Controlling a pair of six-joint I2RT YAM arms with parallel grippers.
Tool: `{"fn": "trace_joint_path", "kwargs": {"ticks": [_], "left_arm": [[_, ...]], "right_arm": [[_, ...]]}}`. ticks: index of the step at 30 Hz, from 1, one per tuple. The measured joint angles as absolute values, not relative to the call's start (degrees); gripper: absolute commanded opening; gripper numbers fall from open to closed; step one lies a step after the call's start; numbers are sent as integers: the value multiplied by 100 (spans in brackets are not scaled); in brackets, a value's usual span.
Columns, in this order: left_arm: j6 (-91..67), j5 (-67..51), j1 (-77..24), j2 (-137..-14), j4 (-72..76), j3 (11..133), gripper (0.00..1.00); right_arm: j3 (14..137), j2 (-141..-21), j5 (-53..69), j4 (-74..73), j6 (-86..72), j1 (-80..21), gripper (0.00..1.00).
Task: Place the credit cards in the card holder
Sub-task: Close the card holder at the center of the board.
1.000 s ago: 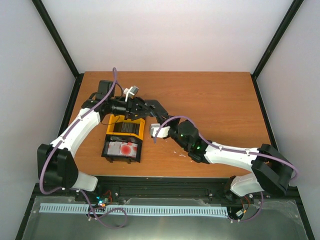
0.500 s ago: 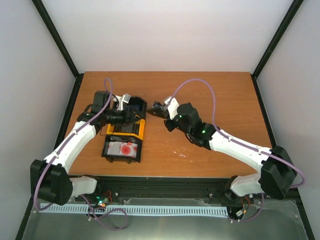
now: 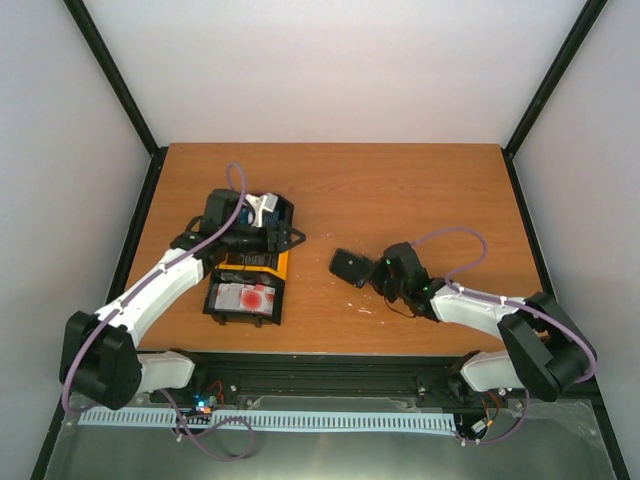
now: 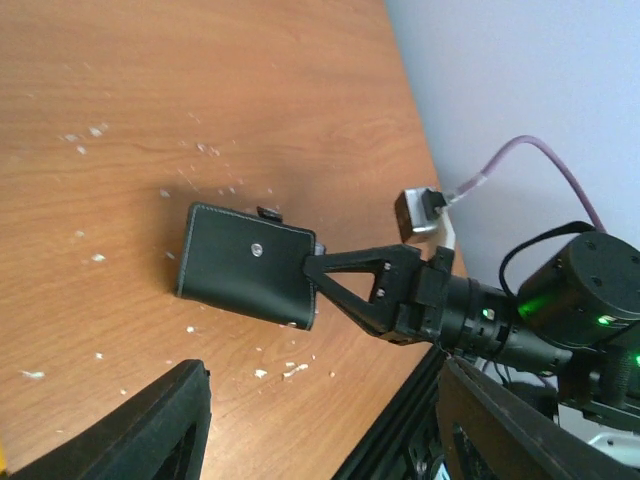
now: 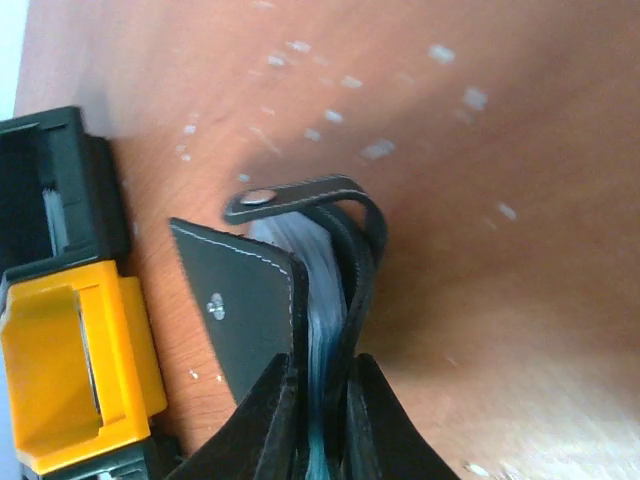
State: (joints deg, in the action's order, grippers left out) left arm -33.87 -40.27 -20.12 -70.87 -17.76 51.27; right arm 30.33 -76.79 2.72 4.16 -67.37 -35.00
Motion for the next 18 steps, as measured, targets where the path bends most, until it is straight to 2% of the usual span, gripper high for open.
{"fn": "trace_joint_path", "kwargs": {"ticks": [2, 6, 8, 13, 18], "left_arm": [[-3387, -3990, -2231, -7244, -1745, 5127, 65], [-3391, -3787, -2652, -7564, -1682, 5127, 68], [-3387, -3647, -2849, -7762, -1675, 5137, 71], [-3376, -3124, -3238, -8374, -1745, 5319, 74], [-3367, -2740, -3371, -8705, -1804, 5417, 71]], "right_arm": [[2714, -7675, 336, 652, -7382, -3503, 10], [2467, -7526, 342, 607, -8082, -3516, 43], [2370, -7397, 355, 416, -8213, -3535, 52], [2139, -6823, 366, -211, -8221, -3540, 67], [2226, -5857, 311, -961, -7450, -3428, 68]]}}
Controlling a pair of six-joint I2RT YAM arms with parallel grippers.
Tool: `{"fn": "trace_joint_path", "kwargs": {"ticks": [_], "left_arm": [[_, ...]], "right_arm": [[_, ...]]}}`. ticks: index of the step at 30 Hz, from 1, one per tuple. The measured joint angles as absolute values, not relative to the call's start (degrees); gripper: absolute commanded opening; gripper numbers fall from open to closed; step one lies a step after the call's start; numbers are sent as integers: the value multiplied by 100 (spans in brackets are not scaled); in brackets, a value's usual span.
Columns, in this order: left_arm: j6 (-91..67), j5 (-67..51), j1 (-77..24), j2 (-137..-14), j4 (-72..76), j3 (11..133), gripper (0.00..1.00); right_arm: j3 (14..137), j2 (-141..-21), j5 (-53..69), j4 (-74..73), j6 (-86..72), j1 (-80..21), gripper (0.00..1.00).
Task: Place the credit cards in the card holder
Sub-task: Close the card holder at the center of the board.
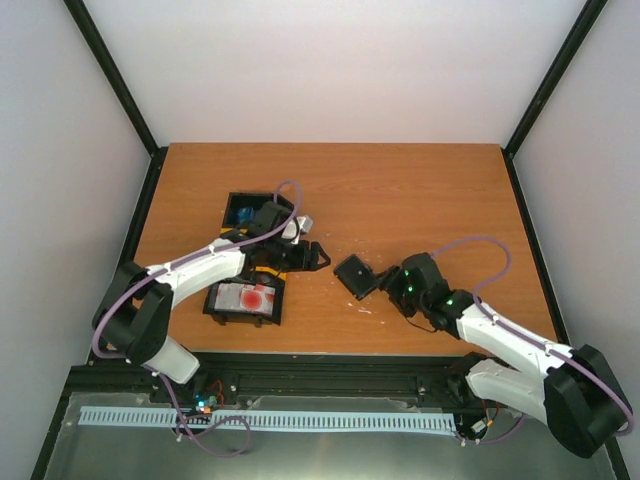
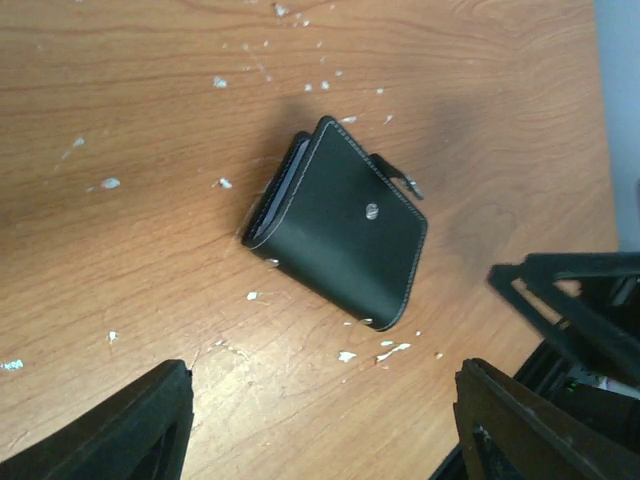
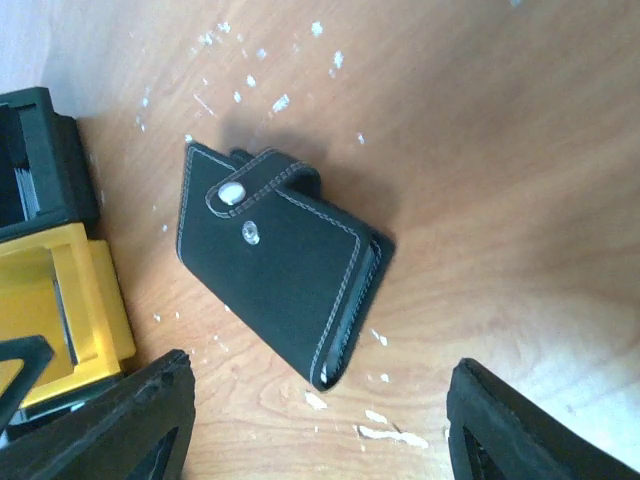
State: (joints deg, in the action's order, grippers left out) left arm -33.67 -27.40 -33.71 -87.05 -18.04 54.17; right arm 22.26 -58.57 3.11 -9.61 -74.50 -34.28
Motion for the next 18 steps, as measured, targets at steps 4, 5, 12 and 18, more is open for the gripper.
{"fn": "trace_joint_path", "kwargs": {"ticks": [4, 5, 12, 18], "left_arm": [[-3437, -2609, -3498, -9026, -1796, 5463, 53], [-3483, -2593, -3544, -9159, -1793, 5505, 50], [-3627, -2377, -3999, -10193, -1806, 5951, 52], [-3675, -2200, -4093, -10532, -1809, 6143, 54]], "right_arm": [[3026, -6348, 346, -1584, -6117, -3127, 58], [3271, -6604, 336, -1712, -5793, -3087, 50], [4578, -8117, -27, -2418, -4333, -2871, 27], [4895, -8997, -252, -2847, -3795, -2860, 22]]}}
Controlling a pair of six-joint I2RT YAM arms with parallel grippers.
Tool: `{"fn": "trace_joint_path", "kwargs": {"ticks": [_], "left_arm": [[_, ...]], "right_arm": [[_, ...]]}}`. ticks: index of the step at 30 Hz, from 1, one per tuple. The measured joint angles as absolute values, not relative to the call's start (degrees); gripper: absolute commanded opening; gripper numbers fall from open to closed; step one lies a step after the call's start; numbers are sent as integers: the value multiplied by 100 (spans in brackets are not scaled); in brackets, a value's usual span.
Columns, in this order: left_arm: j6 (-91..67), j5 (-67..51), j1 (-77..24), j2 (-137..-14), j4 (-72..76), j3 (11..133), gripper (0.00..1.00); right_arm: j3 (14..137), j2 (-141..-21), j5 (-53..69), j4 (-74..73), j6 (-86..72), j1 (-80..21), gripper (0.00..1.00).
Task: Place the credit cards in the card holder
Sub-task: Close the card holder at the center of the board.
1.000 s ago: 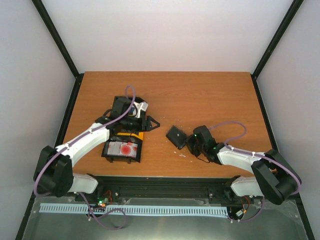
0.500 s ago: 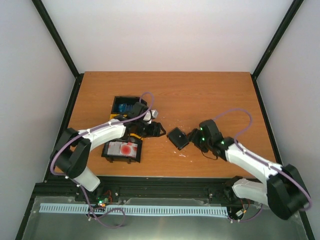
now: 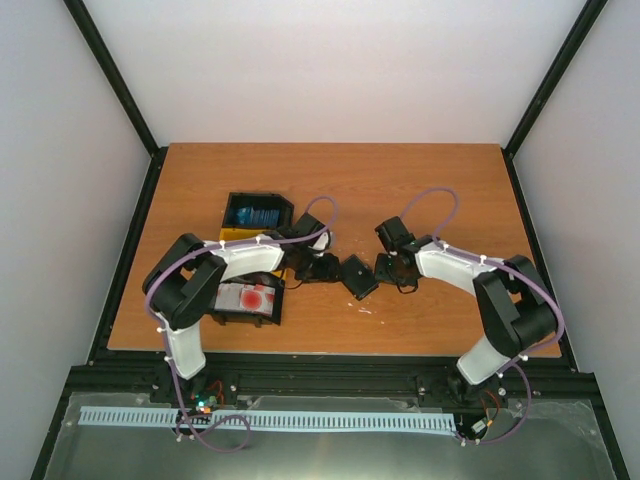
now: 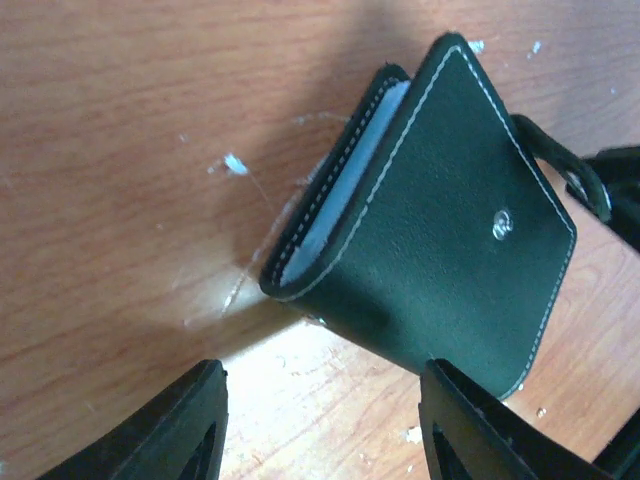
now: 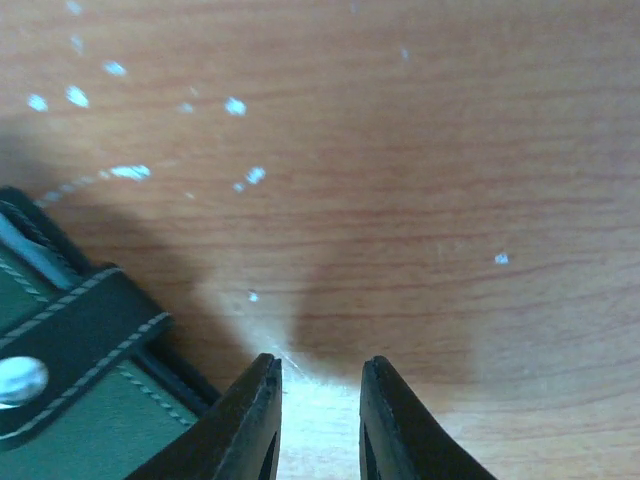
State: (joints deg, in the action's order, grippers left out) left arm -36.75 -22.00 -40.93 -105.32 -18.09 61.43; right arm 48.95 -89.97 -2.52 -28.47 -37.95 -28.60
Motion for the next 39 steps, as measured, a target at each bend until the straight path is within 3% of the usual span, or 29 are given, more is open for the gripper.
{"fn": "trace_joint_path", "kwargs": {"ticks": [5, 14, 21, 26, 30, 33, 39], "left_arm": [[-3642, -1964, -4093, -10593, -1981, 6346, 54], [-3566, -1806, -4093, -10591, -2088, 6407, 55], [-3573, -1846, -4093, -10600, -2058, 6401, 55], [-3653, -1911, -4086, -10722, -2045, 6423, 55], [-3706, -1938, -4088, -10753, -2032, 6434, 52], [-3769, -1977, -4088, -10781, -1994, 6440, 44], [-3951, -1979, -4088, -10866, -1927, 6458, 37]], "right_arm": [[4947, -9282, 60, -3037, -3479, -2928, 23], [4525, -8906, 1382, -2707, -3420, -3092, 36], [4678, -8543, 701, -3057, -3739, -3096, 38], [5054, -8381, 408, -3343, -3721, -3107, 46], [5286, -8455, 631, -3312, -3621, -3129, 49], [5402, -8700, 886, -3238, -3546, -3162, 50], [5581, -9070, 1000, -3251, -3476, -3326, 44]]}}
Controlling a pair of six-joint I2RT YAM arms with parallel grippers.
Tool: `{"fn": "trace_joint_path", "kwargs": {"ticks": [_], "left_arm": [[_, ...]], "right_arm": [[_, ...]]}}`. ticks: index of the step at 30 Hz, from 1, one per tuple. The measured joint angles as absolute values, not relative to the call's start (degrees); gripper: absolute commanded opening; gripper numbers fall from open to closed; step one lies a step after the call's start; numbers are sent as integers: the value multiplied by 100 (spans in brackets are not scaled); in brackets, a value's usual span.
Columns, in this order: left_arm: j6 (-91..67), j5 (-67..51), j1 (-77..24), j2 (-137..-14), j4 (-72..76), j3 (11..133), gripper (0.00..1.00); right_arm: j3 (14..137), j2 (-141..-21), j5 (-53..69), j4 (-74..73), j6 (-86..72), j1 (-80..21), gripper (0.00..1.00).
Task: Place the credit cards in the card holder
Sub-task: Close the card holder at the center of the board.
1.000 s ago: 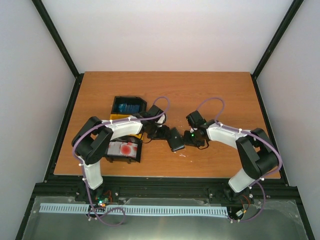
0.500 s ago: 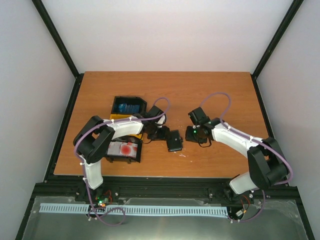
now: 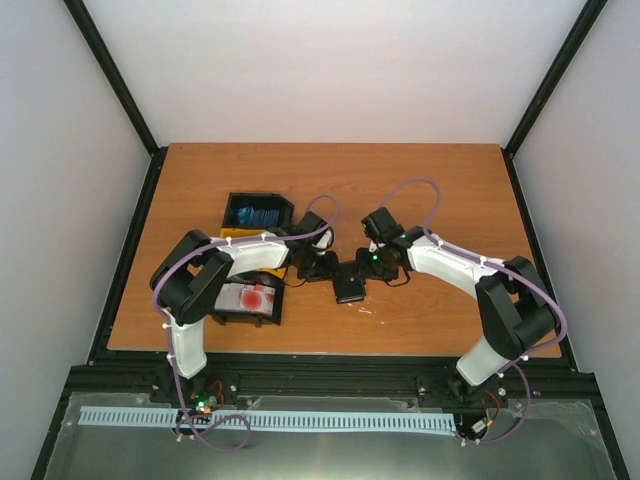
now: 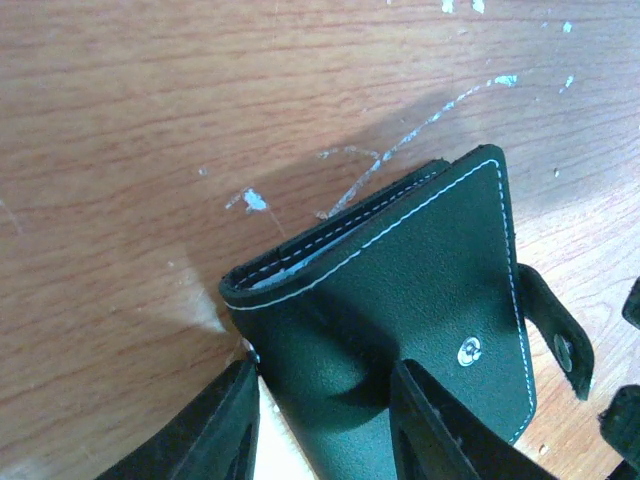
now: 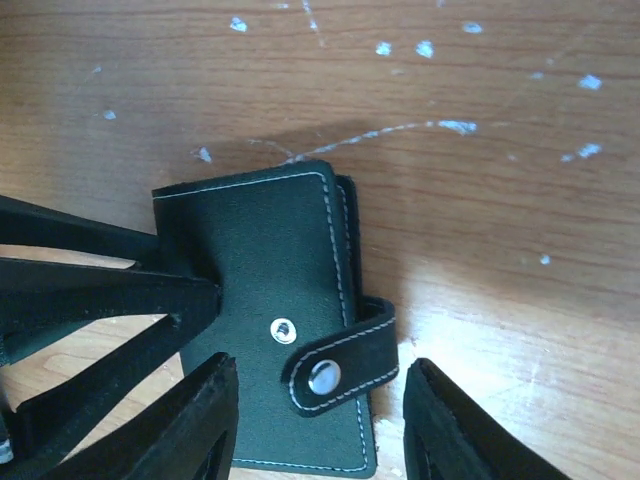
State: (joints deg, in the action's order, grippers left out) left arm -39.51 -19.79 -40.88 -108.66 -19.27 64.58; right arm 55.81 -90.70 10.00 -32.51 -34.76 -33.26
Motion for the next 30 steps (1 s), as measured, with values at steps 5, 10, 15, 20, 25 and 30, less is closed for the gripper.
{"fn": "trace_joint_path", "kwargs": {"ticks": [5, 10, 15, 20, 25, 30], "left_arm": [[-4001, -1973, -4088, -10875, -1922, 6458, 36], [-4001, -1975, -4088, -10886, -1929, 6471, 37], [-4001, -1975, -4088, -10901, -1935, 6490, 37], [-4001, -1975, -4088, -10901, -1933, 6490, 37], [-4001, -1975, -4088, -10901, -1935, 6490, 37], [-4001, -1975, -4088, -10901, -1933, 6490, 36]], "right_arm": [[5881, -9314, 810, -3398, -3461, -3441, 39], [6077, -9539, 578, -3570, -3437, -3538, 32], [6112, -9568, 475, -3789, -3422, -3575, 22], [6160, -9568, 473, -3837, -3430, -3614, 13], [6160, -9568, 467, -3881, -3472, -3638, 6], [6160, -9568, 357, -3966, -3522, -3664, 22]]}}
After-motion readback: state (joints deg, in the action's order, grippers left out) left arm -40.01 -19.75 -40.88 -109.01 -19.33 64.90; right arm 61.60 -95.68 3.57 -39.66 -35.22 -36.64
